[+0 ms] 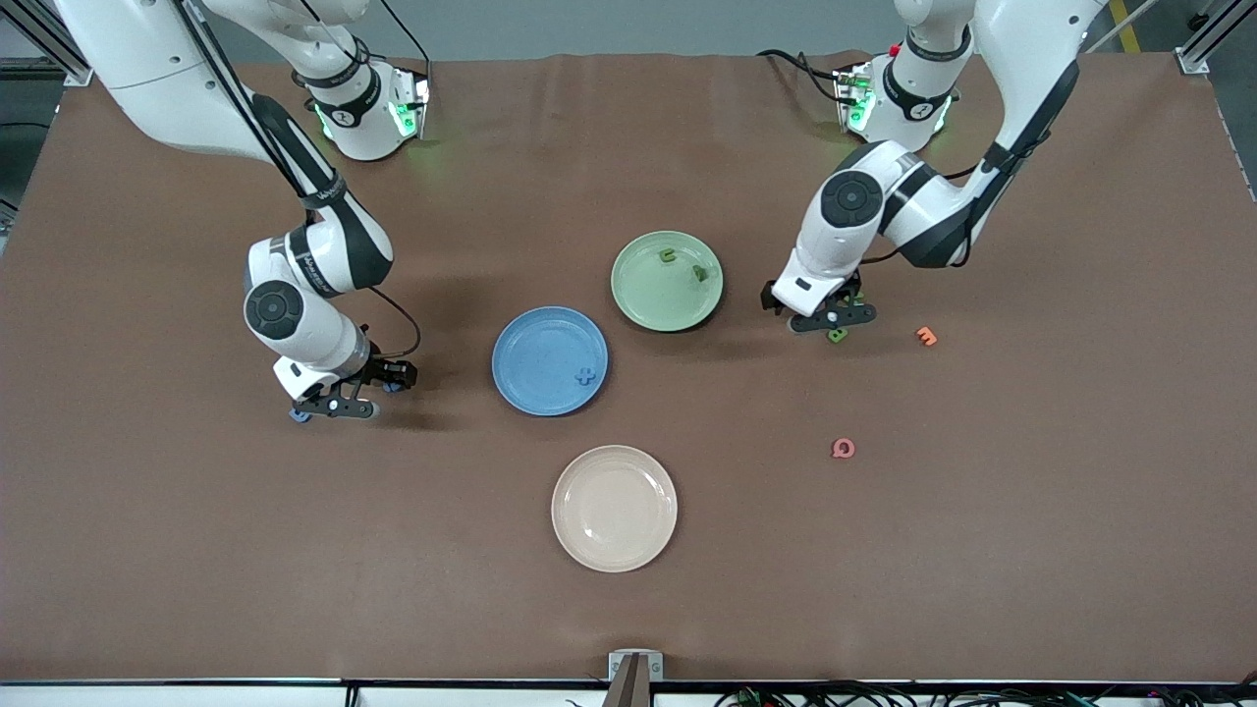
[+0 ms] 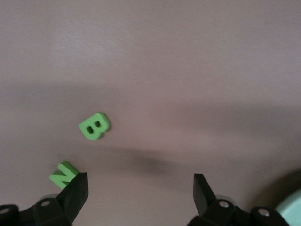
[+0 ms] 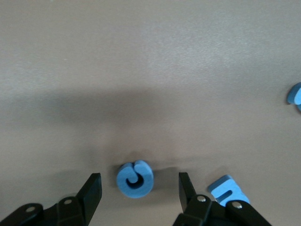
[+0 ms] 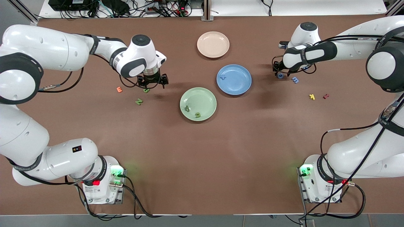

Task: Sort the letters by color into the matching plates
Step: 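Grasp a blue letter with the right gripper while the left gripper grasps the green B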

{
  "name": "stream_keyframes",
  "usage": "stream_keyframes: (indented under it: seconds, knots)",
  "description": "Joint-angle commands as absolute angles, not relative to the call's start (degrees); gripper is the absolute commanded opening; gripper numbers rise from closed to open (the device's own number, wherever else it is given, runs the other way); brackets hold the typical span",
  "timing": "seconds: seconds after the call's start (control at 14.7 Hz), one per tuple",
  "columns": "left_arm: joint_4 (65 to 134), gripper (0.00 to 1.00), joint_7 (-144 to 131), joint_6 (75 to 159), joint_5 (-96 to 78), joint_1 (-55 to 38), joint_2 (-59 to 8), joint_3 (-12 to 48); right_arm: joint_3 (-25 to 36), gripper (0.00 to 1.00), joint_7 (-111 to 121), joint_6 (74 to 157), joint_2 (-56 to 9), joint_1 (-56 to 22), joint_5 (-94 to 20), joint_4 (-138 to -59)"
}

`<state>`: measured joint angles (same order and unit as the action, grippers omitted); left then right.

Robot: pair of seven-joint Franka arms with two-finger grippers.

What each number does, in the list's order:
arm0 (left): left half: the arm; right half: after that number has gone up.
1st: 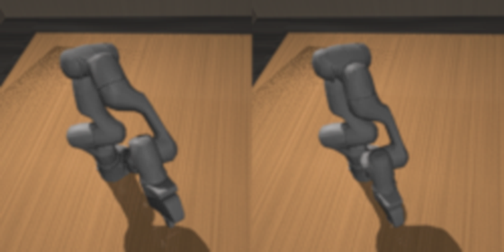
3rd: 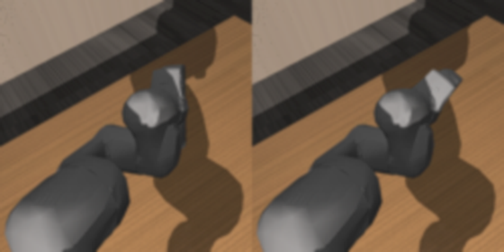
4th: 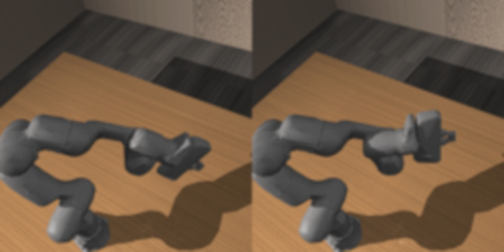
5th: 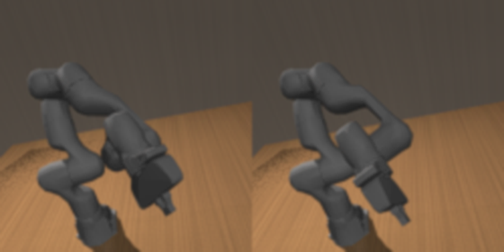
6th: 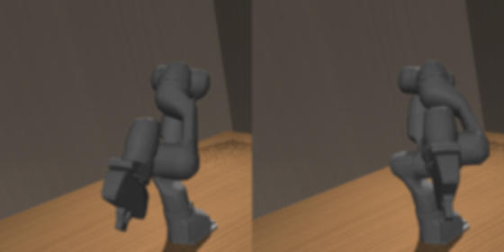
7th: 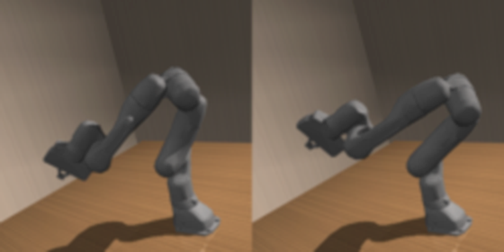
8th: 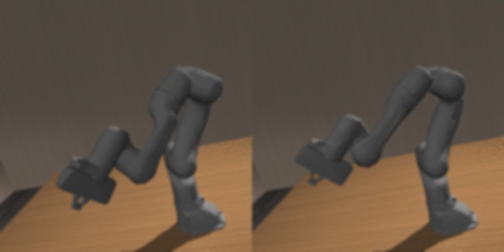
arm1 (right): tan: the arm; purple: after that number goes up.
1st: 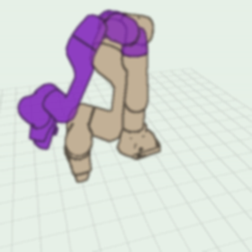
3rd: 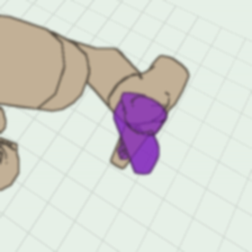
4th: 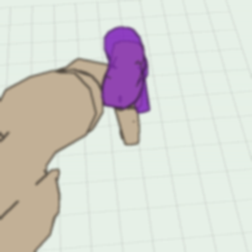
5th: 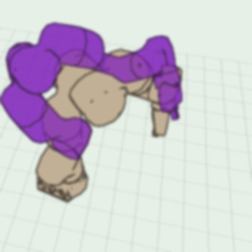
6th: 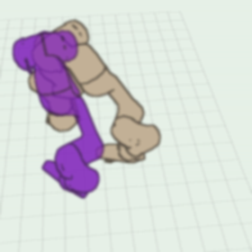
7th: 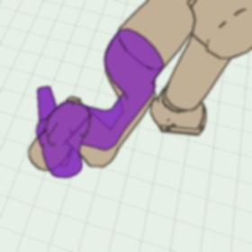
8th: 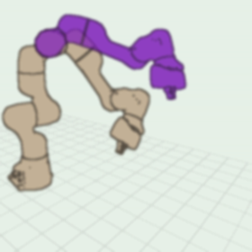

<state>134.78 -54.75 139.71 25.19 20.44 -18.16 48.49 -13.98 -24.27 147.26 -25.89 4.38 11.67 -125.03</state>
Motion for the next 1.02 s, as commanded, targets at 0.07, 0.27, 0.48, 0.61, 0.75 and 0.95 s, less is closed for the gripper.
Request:
stream_keyframes:
  seconds: [0.07,0.27,0.48,0.61,0.75,0.95]
  knots:
    - [136.93,0.99,-55.27,143.95,26.19,24.95,-17.05,49.40,-14.06,0.75,-25.05,150.38,-26.45,5.19,13.45,-127.00]
    - [136.58,0.99,-58.08,144.32,26.19,27.15,-17.84,49.31,-14.06,0.72,-25.31,150.38,-26.63,5.19,13.45,-126.91]
    - [136.67,0.99,-61.95,146.33,26.19,27.33,-18.89,47.91,-14.06,0.34,-25.22,150.38,-26.81,5.10,13.45,-126.83]
    - [136.67,0.99,-65.90,148.96,26.37,27.33,-20.65,47.20,-14.06,0.08,-25.22,150.29,-26.81,5.10,13.45,-126.83]
    - [136.76,0.99,-68.89,149.76,27.41,27.25,-21.97,46.67,-14.15,0.00,-25.22,150.12,-26.72,4.92,13.45,-126.56]
    - [136.76,0.98,-72.50,150.64,31.37,27.25,-23.64,45.18,-14.67,0.00,-27.14,148.54,-26.11,4.40,13.27,-126.12]
